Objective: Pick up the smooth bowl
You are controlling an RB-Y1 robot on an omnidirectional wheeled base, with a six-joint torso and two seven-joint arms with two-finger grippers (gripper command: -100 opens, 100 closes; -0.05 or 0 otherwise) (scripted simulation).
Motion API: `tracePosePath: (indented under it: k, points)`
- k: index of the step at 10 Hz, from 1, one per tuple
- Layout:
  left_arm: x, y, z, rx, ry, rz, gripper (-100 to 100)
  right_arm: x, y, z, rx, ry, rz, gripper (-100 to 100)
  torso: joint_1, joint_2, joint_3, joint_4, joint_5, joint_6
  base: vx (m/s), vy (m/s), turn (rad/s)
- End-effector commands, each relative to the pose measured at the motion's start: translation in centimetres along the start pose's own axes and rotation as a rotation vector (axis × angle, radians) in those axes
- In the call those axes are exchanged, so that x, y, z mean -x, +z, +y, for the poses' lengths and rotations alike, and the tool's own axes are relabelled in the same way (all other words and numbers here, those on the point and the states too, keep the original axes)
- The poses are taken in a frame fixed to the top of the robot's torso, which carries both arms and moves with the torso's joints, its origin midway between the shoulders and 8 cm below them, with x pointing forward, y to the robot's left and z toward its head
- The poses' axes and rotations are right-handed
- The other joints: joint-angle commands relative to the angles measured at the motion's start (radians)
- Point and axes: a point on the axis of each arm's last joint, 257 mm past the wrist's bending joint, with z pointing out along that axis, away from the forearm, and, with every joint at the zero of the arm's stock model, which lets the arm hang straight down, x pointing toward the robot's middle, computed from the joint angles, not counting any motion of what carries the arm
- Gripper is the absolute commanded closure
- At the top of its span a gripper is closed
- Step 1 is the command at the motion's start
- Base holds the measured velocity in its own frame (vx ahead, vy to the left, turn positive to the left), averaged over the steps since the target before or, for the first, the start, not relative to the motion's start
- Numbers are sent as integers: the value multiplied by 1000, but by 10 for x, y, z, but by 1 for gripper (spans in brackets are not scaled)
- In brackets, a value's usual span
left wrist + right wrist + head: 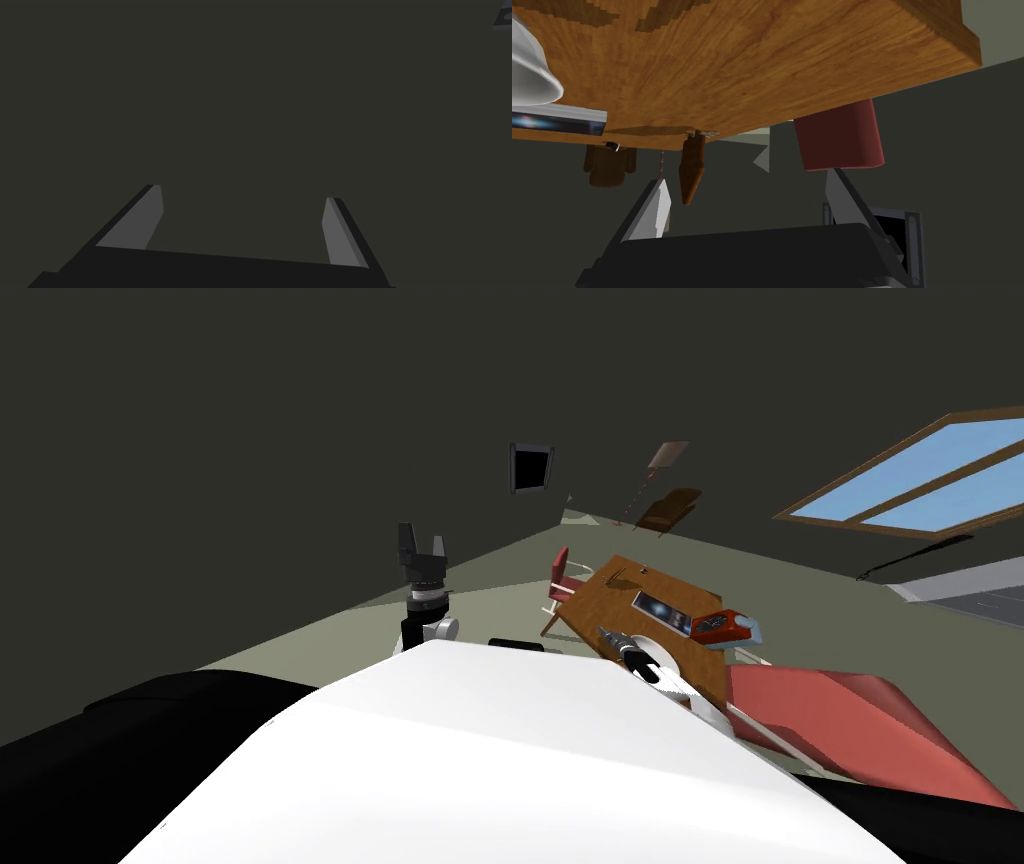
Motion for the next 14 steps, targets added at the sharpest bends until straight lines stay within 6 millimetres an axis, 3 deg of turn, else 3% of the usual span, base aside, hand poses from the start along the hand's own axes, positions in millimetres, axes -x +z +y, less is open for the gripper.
tracePosePath:
  k: [1,2,5,6,11,14]
  points:
    - [0,0,0,0,0,0,0,-16,-3,-21,-27,-86,43,-100,0,0,0,0,0,0,-58,-29,164]
    - [0,0,0,0,0,0,0,-16,-3,-21,-27,-86,43,-100,-1,1,0,0,0,0,-44,-26,95]
    - [0,0,0,0,0,0,0,-56,-16,-67,-72,-294,149,-100,-1,1,1,0,0,-1,-77,-33,260]
    - [0,0,0,0,0,0,0,-56,-16,-67,-72,-294,149,-100,-2,3,2,1,0,0,-79,-44,62]
    - [0,0,0,0,0,0,0,-112,-49,-129,-94,-584,311,-100,-3,3,2,1,-1,0,-90,-50,222]
    - [0,0,0,0,0,0,0,-139,-68,-152,-86,-696,389,-100,-3,1,1,0,-1,0,-66,-52,161]
